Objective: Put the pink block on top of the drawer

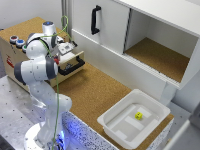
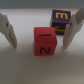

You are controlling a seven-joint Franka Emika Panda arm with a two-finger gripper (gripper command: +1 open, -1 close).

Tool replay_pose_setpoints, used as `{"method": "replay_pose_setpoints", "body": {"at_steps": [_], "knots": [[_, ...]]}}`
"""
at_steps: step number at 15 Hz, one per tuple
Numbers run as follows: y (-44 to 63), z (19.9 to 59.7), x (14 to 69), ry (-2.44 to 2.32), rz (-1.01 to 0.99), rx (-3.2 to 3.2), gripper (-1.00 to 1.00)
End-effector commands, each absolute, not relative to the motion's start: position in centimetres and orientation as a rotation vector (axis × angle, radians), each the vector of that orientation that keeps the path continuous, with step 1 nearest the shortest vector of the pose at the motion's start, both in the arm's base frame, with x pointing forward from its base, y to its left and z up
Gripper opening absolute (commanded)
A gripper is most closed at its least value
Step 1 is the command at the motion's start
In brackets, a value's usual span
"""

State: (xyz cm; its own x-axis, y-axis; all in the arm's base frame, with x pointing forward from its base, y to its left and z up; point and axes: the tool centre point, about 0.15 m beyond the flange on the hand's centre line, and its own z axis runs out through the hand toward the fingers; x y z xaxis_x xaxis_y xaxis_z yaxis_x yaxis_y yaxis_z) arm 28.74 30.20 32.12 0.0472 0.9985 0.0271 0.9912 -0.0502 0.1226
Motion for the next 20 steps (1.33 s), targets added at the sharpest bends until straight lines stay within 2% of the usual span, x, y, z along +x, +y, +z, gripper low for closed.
{"method": "replay_pose_setpoints", "body": {"at_steps": [1,6,10,14,20], "knots": [[29.8,31.8,29.6,2.096,0.292,2.221,-1.0],[29.5,32.3,30.8,2.055,0.285,2.209,-1.0],[29.7,35.3,32.6,2.013,0.346,2.201,-1.0],[29.4,40.0,34.9,2.007,0.432,2.223,-1.0],[29.5,42.1,36.3,2.116,0.493,2.187,-1.0]]}}
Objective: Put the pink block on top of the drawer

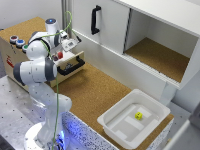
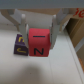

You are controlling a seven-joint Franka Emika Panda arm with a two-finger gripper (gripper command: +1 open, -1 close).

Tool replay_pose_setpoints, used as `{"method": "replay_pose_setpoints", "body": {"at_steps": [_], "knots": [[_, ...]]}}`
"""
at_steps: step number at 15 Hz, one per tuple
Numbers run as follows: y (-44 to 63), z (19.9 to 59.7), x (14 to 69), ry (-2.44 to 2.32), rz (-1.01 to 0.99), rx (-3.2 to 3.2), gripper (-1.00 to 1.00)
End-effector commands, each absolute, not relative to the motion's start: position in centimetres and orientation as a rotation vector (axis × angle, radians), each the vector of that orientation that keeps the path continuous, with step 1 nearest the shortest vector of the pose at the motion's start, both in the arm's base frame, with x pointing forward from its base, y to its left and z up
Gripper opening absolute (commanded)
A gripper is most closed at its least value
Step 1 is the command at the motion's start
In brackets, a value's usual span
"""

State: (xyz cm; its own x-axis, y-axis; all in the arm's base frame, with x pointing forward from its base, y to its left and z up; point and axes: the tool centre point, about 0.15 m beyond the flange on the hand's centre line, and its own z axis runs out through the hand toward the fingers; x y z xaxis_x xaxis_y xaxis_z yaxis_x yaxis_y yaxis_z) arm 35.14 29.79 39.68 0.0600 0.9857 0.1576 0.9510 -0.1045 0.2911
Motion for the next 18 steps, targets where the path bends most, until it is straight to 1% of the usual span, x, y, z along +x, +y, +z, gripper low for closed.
{"method": "replay_pose_setpoints", "body": {"at_steps": [1,4,7,13,16,18], "knots": [[29.6,42.0,36.4,2.112,0.496,2.165,-1.0],[30.9,42.8,36.6,2.093,0.442,2.128,-1.0],[34.0,44.7,36.0,2.047,0.403,2.138,-1.0],[42.2,47.8,33.2,2.06,0.414,2.203,-1.0],[45.2,48.2,32.0,2.102,0.389,2.232,-1.0],[47.0,47.7,31.3,2.145,0.344,2.208,-1.0]]}}
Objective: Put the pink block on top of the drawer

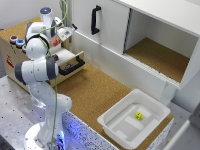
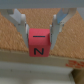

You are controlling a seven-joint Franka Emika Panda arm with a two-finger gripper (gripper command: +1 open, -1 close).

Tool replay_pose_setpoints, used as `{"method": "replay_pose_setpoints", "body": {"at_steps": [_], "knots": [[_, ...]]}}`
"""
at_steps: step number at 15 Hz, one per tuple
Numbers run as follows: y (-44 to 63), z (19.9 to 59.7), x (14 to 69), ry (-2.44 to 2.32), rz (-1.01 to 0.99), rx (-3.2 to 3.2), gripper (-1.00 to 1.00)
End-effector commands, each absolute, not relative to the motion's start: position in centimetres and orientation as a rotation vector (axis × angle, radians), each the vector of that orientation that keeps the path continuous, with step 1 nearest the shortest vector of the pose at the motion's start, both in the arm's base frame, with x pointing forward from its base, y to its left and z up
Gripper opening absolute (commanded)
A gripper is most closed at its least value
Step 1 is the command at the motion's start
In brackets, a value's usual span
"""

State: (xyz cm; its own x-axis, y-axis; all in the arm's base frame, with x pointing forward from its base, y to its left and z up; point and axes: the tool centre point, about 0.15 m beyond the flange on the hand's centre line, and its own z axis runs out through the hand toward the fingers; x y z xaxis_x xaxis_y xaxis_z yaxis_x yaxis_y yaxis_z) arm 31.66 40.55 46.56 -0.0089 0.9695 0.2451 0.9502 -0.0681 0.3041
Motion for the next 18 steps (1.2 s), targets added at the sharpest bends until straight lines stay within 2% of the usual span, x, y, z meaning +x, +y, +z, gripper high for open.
{"method": "replay_pose_setpoints", "body": {"at_steps": [1,9,10,18], "knots": [[47.8,47.3,31.0,2.165,0.327,2.186,-1.0],[51.4,45.6,29.7,2.162,0.347,2.112,-1.0],[51.4,45.3,29.7,2.14,0.339,2.12,1.0],[49.7,48.5,29.6,2.045,0.428,2.216,1.0]]}}
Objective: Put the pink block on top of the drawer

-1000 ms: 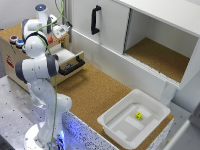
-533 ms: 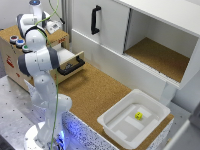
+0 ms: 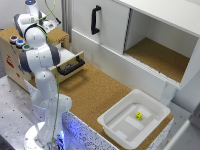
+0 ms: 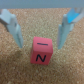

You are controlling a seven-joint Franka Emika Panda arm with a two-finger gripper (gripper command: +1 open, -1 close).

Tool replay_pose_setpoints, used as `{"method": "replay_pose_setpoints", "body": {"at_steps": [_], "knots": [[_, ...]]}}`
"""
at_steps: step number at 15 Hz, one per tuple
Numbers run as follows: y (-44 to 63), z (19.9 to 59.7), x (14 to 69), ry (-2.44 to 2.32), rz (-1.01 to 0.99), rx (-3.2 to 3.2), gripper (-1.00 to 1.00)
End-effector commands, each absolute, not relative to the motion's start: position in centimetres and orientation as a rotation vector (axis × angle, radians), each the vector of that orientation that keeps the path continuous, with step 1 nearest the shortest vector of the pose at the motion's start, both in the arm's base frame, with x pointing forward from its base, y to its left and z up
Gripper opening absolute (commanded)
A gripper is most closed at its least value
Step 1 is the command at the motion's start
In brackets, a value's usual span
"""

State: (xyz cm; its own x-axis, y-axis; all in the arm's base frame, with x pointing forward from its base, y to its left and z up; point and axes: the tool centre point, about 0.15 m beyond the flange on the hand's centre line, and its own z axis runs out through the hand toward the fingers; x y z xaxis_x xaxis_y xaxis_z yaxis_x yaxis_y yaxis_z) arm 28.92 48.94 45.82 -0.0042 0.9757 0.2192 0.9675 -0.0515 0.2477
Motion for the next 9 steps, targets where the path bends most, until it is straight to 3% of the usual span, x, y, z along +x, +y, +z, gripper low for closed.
{"method": "replay_pose_setpoints", "body": {"at_steps": [1,9], "knots": [[49.2,48.9,29.7,2.027,0.436,2.228,1.0],[40.4,49.1,30.1,1.762,0.413,2.403,1.0]]}}
